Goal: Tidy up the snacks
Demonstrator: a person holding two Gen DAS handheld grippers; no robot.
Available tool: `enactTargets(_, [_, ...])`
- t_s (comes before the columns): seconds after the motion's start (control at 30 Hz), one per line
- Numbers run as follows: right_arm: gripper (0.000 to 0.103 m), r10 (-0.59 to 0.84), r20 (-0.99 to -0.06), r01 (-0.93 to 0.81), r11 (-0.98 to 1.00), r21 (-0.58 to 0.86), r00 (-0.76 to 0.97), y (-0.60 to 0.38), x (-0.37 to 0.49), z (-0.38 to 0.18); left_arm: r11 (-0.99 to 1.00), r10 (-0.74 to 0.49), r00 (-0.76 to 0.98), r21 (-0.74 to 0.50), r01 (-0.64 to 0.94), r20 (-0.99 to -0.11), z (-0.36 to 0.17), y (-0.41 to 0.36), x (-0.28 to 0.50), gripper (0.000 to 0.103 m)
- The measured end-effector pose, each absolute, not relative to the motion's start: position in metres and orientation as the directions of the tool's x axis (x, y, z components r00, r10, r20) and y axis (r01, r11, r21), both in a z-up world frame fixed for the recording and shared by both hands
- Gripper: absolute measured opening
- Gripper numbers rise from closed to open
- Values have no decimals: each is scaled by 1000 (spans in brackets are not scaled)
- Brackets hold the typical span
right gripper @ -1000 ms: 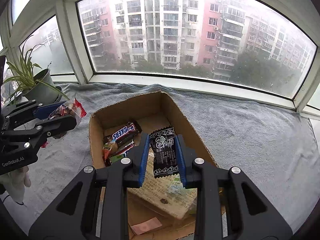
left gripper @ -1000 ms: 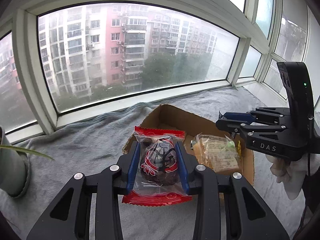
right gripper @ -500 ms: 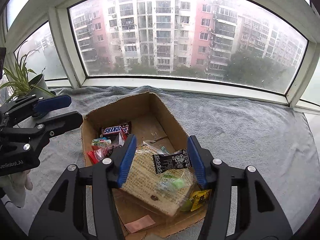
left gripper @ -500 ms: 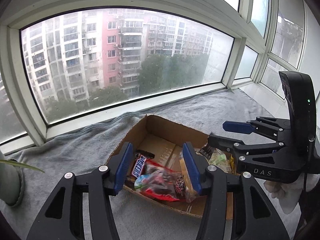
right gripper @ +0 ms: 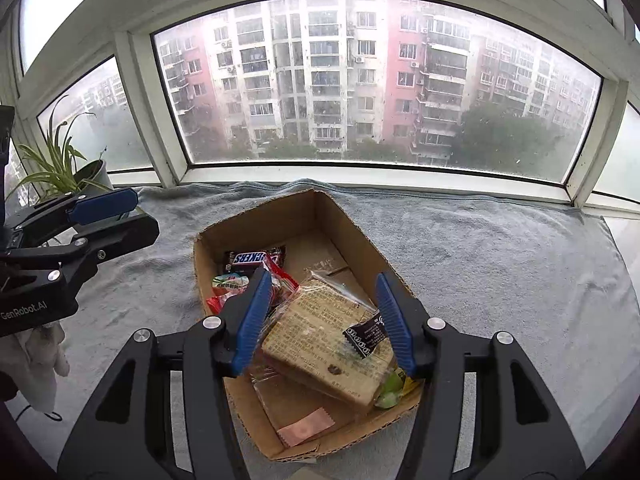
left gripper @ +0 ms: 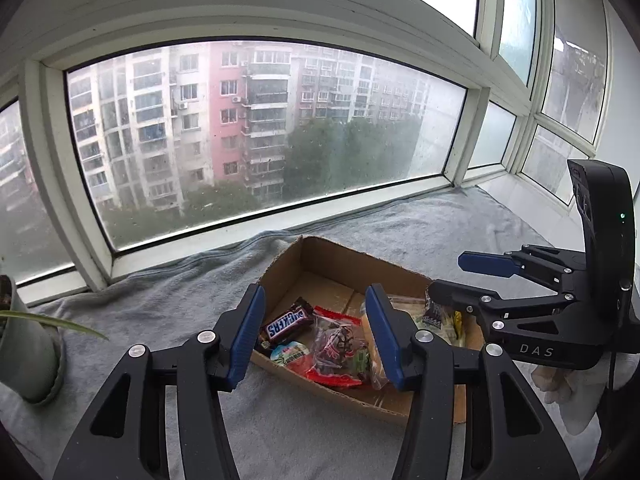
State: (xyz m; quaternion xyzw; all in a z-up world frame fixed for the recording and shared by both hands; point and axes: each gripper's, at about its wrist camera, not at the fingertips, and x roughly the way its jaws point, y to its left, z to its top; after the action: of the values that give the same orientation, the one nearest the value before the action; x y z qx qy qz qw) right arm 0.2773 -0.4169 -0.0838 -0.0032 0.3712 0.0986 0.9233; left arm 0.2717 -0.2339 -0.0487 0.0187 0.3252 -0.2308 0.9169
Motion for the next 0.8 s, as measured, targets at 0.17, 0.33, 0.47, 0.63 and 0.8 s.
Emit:
enactTargets(0.17, [73,173,-652,-171,983,68,738,-413,251,-67,895,-409,691,-114,431,-596,-43,-222,254,56])
enactTargets(0.33, [73,178,-633,-165,983,80,753,-410,224,-54,898,-411,694,-135,418,-590,-36,-210,235,57])
enactTargets(0.47, [73,172,-629,-142,985,98,759,-410,201,-49,898,-420,694,-158,410,-585,-32,-203,218,63])
enactTargets(0.63, [75,157,-624,-116,988,105,766,-408,175,-47,907,-400,705,-141,398,-585,-25,-197,194,67])
enactTargets(0.8, [100,122,-595,-66,991,115,794,-409,145,-43,921,-367,725,-114,374,-583,-19,-194,173,72])
